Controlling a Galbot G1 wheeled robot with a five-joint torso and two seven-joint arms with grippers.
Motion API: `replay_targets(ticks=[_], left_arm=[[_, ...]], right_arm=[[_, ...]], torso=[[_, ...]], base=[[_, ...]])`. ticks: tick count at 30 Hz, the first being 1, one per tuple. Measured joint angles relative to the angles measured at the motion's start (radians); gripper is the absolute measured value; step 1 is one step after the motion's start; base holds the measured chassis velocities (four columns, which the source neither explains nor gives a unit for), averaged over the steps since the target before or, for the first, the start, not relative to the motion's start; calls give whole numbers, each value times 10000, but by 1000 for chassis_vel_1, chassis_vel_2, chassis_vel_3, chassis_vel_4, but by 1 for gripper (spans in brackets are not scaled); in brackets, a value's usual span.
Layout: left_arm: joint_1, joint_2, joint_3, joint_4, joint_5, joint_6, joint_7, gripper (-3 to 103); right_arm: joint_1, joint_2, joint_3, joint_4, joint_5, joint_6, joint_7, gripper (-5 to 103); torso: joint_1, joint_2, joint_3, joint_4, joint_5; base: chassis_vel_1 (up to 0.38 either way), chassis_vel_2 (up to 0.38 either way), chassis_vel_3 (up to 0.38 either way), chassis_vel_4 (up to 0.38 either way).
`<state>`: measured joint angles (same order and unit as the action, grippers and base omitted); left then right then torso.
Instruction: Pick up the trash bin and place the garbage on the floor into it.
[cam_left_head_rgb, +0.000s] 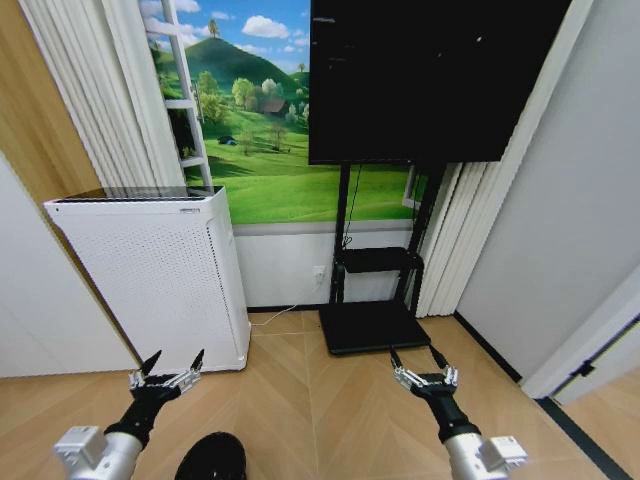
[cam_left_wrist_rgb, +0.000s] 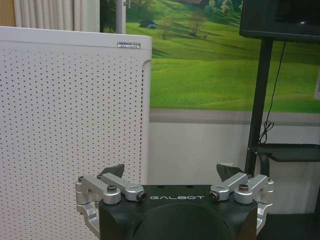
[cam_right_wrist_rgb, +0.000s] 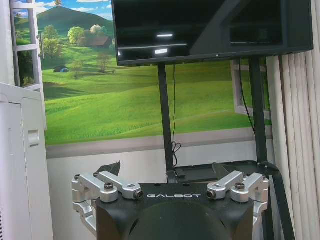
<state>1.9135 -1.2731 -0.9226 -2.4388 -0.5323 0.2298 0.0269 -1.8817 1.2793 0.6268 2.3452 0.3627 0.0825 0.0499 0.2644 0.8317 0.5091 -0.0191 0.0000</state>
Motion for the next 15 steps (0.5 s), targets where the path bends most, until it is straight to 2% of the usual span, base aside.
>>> replay_targets(ticks=[9, 15], left_arm=[[0, 0, 0, 0, 0, 0, 0, 100], [0, 0, 0, 0, 0, 0, 0, 100]], right_arm=[[0, 0, 0, 0, 0, 0, 0, 100], [0, 0, 0, 0, 0, 0, 0, 100]], torso=[[206, 459, 253, 0, 0], [240, 548, 309, 0, 0]], base=[[0, 0, 0, 0], [0, 0, 0, 0]])
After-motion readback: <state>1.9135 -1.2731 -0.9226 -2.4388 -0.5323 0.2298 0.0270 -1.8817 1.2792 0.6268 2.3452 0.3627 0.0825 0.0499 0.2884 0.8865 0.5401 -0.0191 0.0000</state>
